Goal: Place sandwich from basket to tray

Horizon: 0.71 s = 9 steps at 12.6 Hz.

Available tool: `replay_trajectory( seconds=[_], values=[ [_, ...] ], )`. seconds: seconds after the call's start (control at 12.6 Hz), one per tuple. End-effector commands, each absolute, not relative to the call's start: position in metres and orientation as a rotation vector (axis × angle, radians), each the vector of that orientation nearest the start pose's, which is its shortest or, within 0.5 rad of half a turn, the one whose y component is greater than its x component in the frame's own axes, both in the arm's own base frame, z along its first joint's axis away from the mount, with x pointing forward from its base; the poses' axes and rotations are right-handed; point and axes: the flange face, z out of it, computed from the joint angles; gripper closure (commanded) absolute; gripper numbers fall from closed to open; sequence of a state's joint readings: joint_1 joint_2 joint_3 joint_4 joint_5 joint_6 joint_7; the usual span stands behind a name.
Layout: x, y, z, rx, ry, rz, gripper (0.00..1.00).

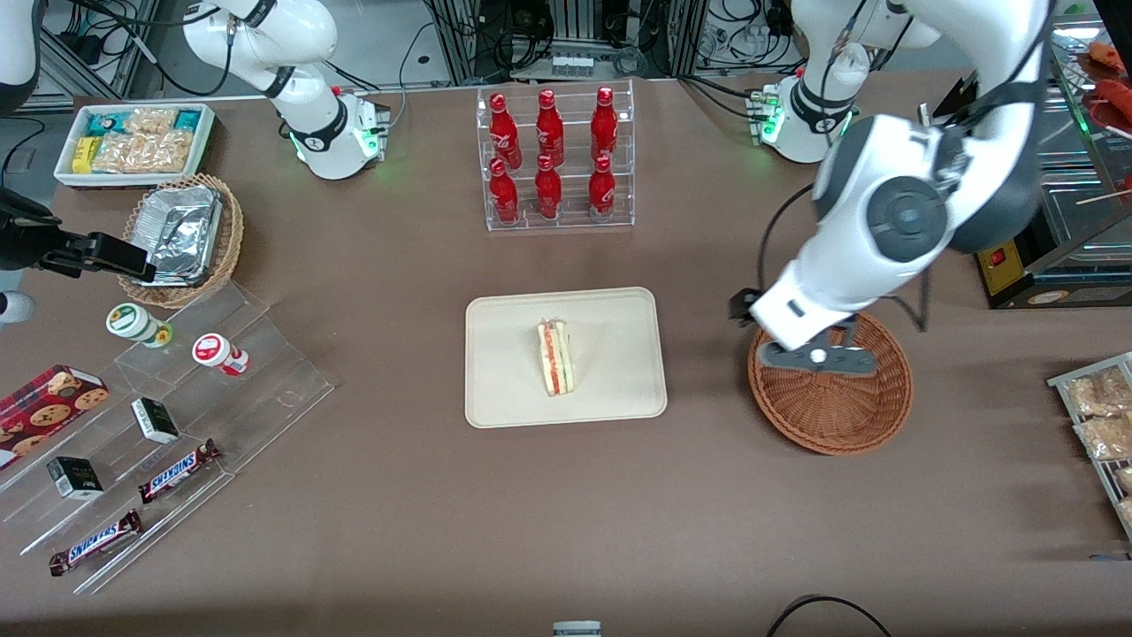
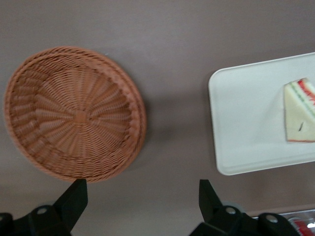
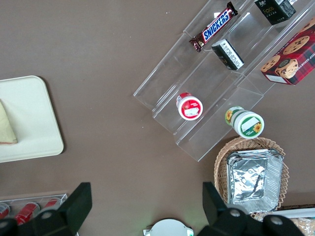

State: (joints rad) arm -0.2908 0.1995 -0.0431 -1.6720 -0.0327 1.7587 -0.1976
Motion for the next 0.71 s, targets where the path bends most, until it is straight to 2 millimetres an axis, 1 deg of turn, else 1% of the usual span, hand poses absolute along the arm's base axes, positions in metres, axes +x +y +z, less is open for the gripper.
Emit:
replay_trajectory(
  seconds=[0.0,0.16,0.24,0.32,0.4,0.48,0.63],
  values=[
    [0.555,-0.149,0.499,-3.149,0.266,0.229,0.0],
    [0.546,-0.114,0.522,-3.145,0.281,0.251,0.0],
    [0.54,-0.101,0.535,-3.143,0.257,0.252,0.0],
    [0.535,-0.08,0.545,-3.144,0.239,0.267,0.0],
    [0.529,-0.071,0.554,-3.139,0.269,0.285,0.0],
    [0.524,-0.057,0.565,-3.143,0.261,0.277,0.0],
    [0.516,-0.04,0.579,-3.144,0.268,0.305,0.0]
  ],
)
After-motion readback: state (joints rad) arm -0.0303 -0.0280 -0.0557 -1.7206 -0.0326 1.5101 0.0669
